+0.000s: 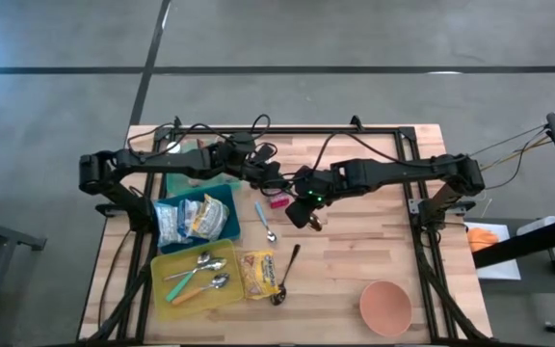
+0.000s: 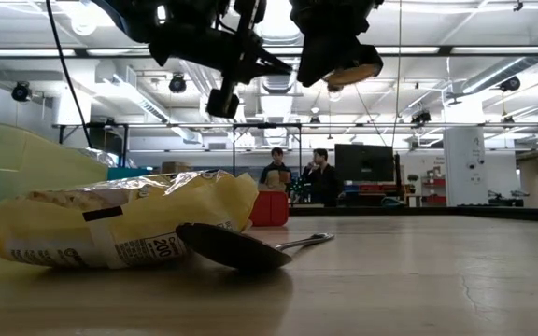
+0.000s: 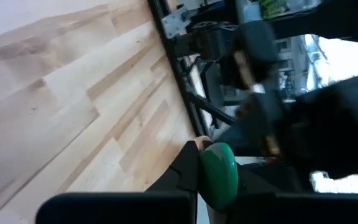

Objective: Pick & Place Food Item
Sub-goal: Put the green spoon into the yellow bin

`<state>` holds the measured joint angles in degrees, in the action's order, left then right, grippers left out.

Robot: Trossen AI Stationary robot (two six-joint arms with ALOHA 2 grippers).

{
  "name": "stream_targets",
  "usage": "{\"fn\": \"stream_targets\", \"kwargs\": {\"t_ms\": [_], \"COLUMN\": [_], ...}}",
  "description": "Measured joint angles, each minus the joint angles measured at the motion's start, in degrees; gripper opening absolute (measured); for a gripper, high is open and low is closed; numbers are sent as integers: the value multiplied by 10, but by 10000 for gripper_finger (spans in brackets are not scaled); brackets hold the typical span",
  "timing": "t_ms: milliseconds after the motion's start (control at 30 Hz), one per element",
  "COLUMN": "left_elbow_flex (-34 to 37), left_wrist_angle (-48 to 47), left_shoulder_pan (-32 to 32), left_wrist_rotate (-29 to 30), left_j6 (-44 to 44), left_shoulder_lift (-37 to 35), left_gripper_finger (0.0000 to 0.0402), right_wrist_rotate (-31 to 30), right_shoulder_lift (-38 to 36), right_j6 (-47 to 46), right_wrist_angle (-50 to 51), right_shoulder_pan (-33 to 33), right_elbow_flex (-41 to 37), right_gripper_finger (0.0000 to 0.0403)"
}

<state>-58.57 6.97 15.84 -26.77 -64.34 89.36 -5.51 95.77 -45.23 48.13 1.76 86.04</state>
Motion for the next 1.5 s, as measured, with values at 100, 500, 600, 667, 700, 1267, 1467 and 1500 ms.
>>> {"fn": "stream_targets", "kwargs": {"t_ms": [100,500,600,667,700,1267,1467,1500], "left_elbow_flex": [0,0,0,0,1,229,245,244], "left_wrist_angle": [1,-129,-225,-284,-309,-350,-422,-438], "left_shoulder_pan": [0,4,5,5,3,-146,-257,-275], "left_wrist_rotate": [-2,-32,-5,32,54,293,320,320], "left_j6": [1,103,150,175,182,68,69,71], "left_shoulder_lift": [-2,-47,-85,-120,-139,-529,-567,-568], "left_gripper_finger": [6,6,6,6,6,6,6,6], "right_wrist_rotate": [0,14,11,3,-3,-21,-21,-21], "right_shoulder_lift": [1,1,0,0,0,-1,-1,-1], "right_j6": [1,-10,-11,-11,-11,18,24,24], "right_wrist_angle": [1,-4,-1,1,5,21,22,22], "right_shoulder_pan": [0,10,18,22,25,33,33,33], "right_elbow_flex": [0,8,13,15,16,16,16,16], "right_gripper_finger": [94,277,297,305,307,309,309,309]}}
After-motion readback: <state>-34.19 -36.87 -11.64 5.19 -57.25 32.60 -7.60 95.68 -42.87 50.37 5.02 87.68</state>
